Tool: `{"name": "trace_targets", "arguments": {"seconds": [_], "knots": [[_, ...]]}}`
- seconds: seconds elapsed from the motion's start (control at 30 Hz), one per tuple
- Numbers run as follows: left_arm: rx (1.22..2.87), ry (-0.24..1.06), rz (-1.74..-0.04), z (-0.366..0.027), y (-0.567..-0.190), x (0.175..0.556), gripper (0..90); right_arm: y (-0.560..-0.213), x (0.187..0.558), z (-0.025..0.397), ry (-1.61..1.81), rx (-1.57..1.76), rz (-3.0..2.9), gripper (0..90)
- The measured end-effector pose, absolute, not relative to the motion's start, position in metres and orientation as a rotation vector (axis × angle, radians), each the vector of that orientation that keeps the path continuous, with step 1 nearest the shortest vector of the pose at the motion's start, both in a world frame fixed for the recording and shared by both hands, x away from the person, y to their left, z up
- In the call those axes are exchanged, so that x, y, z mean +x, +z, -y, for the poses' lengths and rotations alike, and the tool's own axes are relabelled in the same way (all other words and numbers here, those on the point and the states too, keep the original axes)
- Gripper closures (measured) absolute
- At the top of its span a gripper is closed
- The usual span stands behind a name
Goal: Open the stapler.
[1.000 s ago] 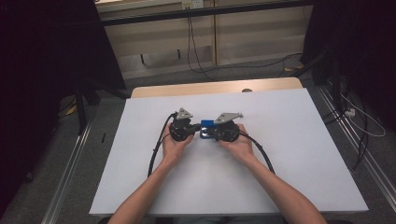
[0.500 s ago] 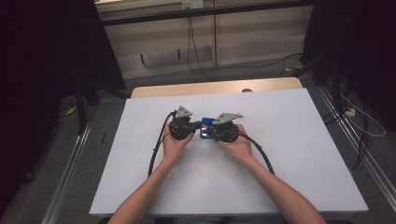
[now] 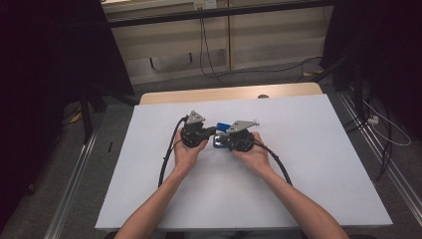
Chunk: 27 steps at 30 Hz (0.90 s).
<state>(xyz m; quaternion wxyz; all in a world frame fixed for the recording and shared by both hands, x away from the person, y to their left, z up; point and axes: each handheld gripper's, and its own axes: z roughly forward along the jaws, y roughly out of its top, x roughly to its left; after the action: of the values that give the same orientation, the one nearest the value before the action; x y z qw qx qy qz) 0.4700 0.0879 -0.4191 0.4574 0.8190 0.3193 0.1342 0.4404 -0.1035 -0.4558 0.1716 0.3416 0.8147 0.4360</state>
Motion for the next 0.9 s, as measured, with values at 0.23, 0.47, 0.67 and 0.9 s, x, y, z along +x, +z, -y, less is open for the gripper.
{"name": "trace_targets", "arguments": {"seconds": [0.23, 0.47, 0.67, 0.9], "knots": [[2.007, 0.32, -0.782, -0.088, -0.417, 0.47, 90.0, -0.457, 0.44, 0.103, 1.261, 0.992, -2.305, 90.0], [2.0, 0.321, -0.786, -0.087, -0.418, 0.47, 90.0, -0.451, 0.438, 0.104, 1.299, 1.001, -2.277, 90.0], [1.999, 0.33, -0.781, -0.086, -0.417, 0.469, 90.0, -0.443, 0.436, 0.106, 1.315, 1.0, -2.22, 90.0], [2.002, 0.331, -0.776, -0.087, -0.417, 0.47, 90.0, -0.444, 0.436, 0.102, 1.312, 0.997, -2.188, 90.0]]}}
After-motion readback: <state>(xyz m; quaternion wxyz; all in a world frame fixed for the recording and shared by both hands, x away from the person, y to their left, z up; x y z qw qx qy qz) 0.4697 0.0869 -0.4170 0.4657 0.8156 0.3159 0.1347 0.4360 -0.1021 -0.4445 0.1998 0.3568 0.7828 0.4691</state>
